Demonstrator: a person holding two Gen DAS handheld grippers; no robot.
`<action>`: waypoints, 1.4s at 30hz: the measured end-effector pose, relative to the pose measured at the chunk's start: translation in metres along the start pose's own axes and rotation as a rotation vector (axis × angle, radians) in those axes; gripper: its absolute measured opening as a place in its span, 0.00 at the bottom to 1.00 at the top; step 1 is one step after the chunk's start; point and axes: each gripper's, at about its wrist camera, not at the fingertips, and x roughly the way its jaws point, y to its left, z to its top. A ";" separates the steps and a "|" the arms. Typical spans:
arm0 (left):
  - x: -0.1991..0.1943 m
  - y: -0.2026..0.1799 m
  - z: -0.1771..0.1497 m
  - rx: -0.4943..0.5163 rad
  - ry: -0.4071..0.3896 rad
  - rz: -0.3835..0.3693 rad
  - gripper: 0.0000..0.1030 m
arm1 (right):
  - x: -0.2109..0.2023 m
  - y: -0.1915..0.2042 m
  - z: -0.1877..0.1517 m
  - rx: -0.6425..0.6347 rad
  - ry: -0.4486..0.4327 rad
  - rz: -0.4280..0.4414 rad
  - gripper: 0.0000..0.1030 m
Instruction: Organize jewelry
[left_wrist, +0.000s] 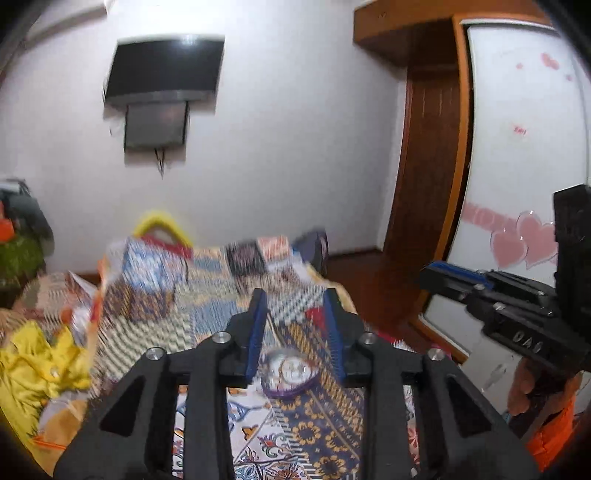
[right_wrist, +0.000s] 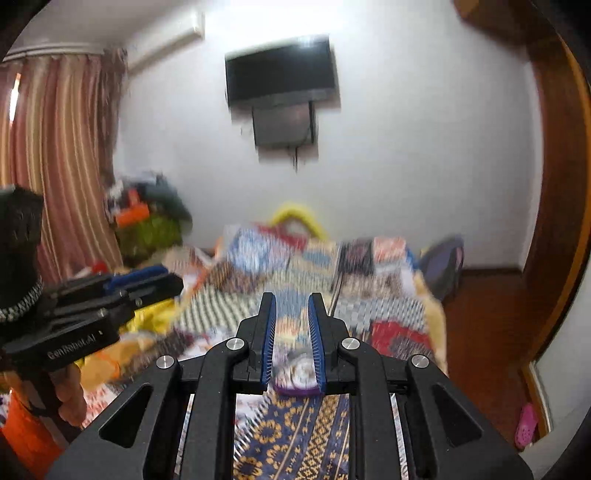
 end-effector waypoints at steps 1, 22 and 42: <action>-0.017 -0.005 0.003 0.010 -0.046 0.008 0.34 | -0.014 0.004 0.004 -0.005 -0.037 -0.003 0.16; -0.106 -0.031 -0.009 0.007 -0.245 0.091 0.99 | -0.087 0.051 -0.008 -0.060 -0.255 -0.201 0.97; -0.109 -0.031 -0.015 0.005 -0.235 0.115 0.99 | -0.097 0.042 -0.015 -0.027 -0.215 -0.202 0.97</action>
